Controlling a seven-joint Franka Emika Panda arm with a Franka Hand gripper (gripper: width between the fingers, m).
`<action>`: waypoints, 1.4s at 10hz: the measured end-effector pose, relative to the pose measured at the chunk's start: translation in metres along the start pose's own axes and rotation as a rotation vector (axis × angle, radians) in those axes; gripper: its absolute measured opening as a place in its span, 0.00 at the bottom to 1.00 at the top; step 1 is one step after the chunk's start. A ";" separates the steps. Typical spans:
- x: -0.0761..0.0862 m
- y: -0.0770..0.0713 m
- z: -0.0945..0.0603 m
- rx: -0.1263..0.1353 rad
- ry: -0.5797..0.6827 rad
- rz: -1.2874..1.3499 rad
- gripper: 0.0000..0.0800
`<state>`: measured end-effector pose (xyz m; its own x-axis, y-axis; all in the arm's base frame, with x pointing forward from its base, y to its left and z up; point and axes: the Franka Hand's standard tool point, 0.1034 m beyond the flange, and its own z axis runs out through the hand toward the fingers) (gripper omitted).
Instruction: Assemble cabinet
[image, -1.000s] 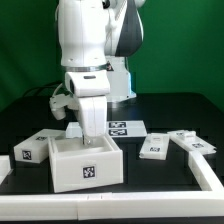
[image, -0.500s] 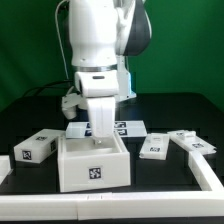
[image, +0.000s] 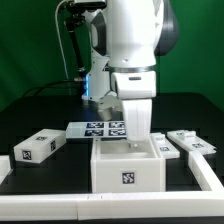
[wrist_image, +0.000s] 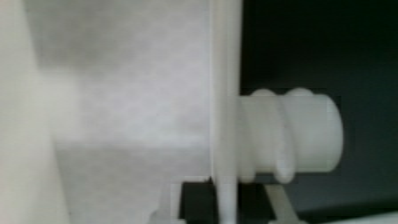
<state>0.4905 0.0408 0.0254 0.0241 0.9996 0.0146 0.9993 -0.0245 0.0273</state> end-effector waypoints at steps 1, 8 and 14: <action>0.011 0.009 0.000 -0.011 0.004 0.006 0.04; 0.051 0.030 0.000 -0.012 0.010 0.020 0.04; 0.042 0.034 0.001 -0.027 0.015 -0.041 0.45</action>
Offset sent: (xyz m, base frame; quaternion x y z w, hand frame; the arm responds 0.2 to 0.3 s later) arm 0.0251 0.0275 0.0018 -0.0012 -0.0099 0.0342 0.9994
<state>0.5257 0.0819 0.0261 -0.0175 0.9994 0.0283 0.9983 0.0159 0.0554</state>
